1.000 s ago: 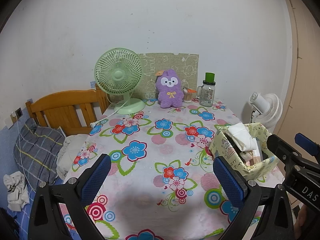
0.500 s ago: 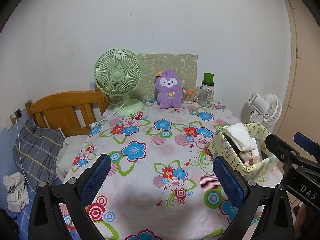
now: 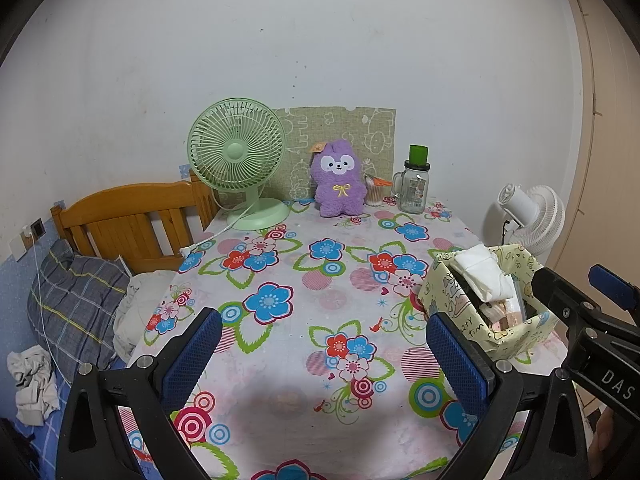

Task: Organize soft objects

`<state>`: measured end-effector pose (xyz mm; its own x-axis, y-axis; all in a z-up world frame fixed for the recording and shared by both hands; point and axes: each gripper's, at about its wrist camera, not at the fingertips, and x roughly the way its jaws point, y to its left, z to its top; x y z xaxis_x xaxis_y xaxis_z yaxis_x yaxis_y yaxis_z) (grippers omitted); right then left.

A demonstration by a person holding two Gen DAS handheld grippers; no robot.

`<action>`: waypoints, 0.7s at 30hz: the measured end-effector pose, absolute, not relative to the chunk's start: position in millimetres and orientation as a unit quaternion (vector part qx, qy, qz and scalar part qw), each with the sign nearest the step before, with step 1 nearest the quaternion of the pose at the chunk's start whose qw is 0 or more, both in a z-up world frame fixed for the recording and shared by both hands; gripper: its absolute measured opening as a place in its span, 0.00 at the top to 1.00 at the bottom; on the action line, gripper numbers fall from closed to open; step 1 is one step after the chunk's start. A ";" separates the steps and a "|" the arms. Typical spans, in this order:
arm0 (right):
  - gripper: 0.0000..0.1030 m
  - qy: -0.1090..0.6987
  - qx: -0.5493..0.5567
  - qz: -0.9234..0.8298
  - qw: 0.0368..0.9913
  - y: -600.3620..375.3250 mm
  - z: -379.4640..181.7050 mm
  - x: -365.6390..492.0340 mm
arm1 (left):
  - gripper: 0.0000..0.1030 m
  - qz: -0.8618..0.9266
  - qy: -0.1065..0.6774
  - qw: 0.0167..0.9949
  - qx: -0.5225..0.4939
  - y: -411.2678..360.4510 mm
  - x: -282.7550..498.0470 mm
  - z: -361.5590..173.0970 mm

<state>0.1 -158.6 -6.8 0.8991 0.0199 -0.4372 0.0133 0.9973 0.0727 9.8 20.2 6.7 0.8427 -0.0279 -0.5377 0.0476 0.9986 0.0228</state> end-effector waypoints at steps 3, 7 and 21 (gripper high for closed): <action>0.10 0.224 0.036 0.001 0.974 -158.4 -6.6 0.0 | 0.00 -0.019 0.280 0.960 0.017 20.0 10.4 6.9; 0.10 0.224 0.036 0.002 0.974 -157.2 -6.8 1.1 | 0.00 -0.018 0.280 0.960 0.016 21.9 11.8 5.4; 0.10 0.222 0.035 0.000 0.974 -156.5 -7.6 0.9 | 0.00 -0.020 0.279 0.960 0.014 23.4 12.1 4.9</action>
<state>0.9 -156.5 -7.6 0.9016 0.0149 -0.4322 0.0157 0.9976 0.0672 12.1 23.4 4.9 0.8437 -0.0296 -0.5360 0.0454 0.9988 0.0162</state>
